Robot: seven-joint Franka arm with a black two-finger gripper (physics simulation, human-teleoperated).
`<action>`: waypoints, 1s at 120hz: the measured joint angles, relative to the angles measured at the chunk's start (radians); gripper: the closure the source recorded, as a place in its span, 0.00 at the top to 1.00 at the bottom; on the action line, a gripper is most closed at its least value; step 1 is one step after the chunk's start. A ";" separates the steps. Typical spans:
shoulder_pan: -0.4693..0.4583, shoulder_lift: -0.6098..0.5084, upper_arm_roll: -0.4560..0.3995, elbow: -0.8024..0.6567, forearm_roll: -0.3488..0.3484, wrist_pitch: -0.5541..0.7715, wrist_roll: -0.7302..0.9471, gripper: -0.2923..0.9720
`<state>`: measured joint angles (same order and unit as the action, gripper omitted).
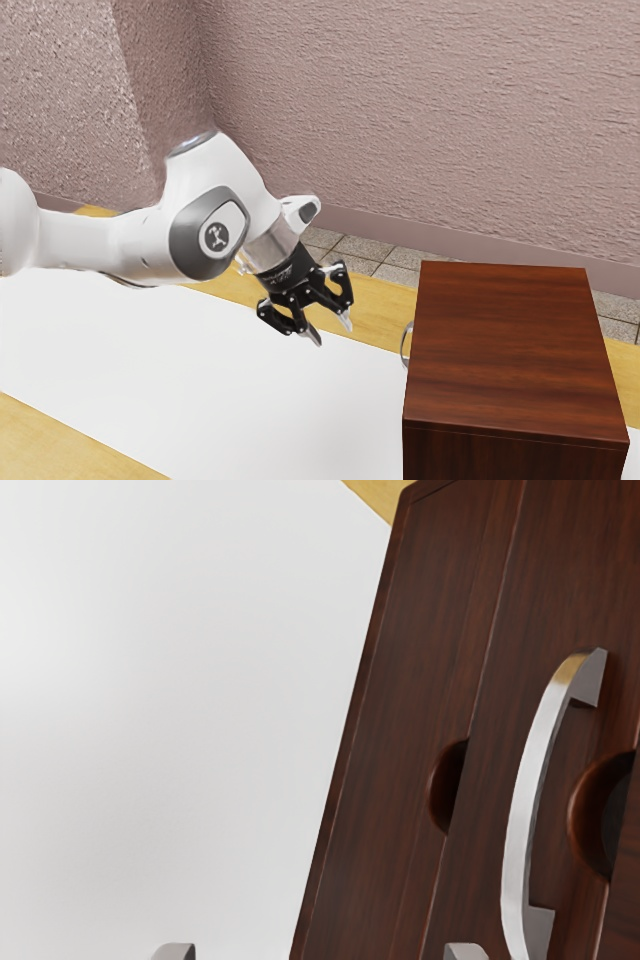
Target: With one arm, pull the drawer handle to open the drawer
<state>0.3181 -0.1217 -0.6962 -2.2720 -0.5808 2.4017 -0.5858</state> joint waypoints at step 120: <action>-0.009 0.185 -0.049 0.085 0.098 0.145 0.075 0.44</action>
<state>0.3094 0.0630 -0.7456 -2.1868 -0.4833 2.5471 -0.5110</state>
